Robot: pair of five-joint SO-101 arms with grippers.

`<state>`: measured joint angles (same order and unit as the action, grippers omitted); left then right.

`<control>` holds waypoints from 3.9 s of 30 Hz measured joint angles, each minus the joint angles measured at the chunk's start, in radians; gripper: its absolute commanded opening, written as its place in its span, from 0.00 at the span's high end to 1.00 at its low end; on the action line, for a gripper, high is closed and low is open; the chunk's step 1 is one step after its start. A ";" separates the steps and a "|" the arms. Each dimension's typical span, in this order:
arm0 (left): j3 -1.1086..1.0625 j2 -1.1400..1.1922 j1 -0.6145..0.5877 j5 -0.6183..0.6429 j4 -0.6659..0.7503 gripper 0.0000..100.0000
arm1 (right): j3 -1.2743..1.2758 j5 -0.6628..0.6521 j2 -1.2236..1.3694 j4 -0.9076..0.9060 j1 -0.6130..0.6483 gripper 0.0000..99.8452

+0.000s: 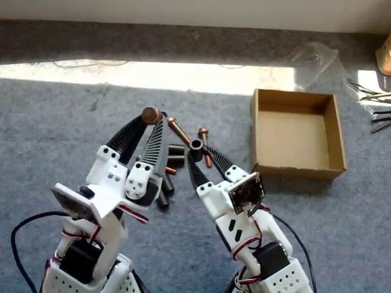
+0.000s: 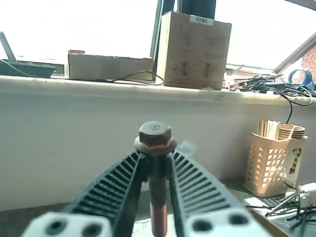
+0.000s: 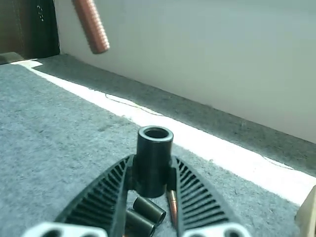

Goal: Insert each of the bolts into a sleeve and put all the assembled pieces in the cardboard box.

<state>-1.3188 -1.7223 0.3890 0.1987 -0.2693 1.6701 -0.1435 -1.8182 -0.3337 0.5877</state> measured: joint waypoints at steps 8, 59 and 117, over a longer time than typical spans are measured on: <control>0.091 0.259 0.021 0.064 0.000 0.99 | 0.000 -0.006 0.000 0.000 0.008 0.99; 0.219 0.408 0.118 0.021 -0.112 0.98 | 0.000 -0.015 0.000 -0.026 0.008 0.99; 0.023 0.408 0.121 0.021 -0.095 0.95 | 0.000 -0.017 0.002 -0.028 0.008 0.99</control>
<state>-1.2958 -1.3142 0.5102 0.2202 -0.3644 1.6701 -0.1603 -1.8167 -0.3613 0.5953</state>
